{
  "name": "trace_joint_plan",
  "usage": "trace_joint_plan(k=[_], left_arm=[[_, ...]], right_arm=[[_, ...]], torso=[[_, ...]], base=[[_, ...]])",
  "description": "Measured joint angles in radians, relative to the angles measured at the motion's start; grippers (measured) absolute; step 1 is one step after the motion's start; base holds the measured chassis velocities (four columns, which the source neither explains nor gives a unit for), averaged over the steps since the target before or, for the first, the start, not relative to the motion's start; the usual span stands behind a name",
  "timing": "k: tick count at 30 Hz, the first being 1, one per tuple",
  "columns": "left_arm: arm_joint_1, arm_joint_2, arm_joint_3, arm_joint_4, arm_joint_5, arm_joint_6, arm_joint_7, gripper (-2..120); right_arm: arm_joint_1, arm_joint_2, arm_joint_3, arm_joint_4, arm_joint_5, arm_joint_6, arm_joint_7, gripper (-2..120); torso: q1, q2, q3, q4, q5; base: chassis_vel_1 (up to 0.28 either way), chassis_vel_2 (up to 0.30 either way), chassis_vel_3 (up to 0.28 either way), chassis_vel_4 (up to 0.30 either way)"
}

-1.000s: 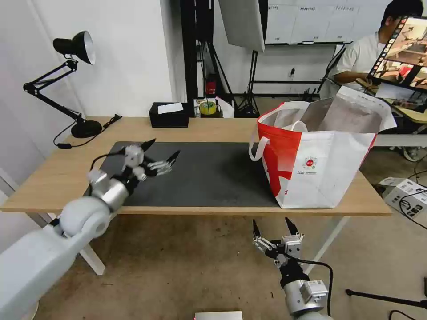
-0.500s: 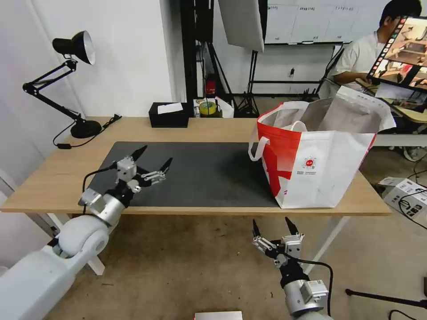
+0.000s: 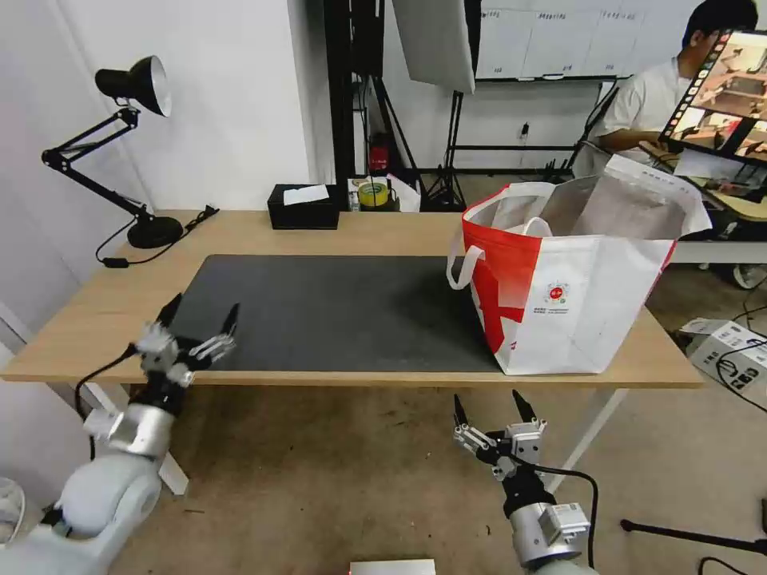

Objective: Pick up the trash from the table and place it into the takeout bag.

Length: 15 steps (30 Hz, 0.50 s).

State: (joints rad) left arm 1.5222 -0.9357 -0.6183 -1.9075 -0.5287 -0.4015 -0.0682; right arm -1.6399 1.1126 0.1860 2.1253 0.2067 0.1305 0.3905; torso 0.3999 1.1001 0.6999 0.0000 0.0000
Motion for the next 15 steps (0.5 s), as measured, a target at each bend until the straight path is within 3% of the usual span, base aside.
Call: trace_joint_plan(k=[15], left_arm=[[0.184,-0.142,-0.079,-0.046,0.040,-0.005,-0.009,100]], right_arm=[[0.000,0.000,0.000,0.000,0.000,0.000,0.000,100]], torso=[[0.000,0.000,0.000,0.0000,0.0001]], base=[[0.000,0.000,0.000,0.000]])
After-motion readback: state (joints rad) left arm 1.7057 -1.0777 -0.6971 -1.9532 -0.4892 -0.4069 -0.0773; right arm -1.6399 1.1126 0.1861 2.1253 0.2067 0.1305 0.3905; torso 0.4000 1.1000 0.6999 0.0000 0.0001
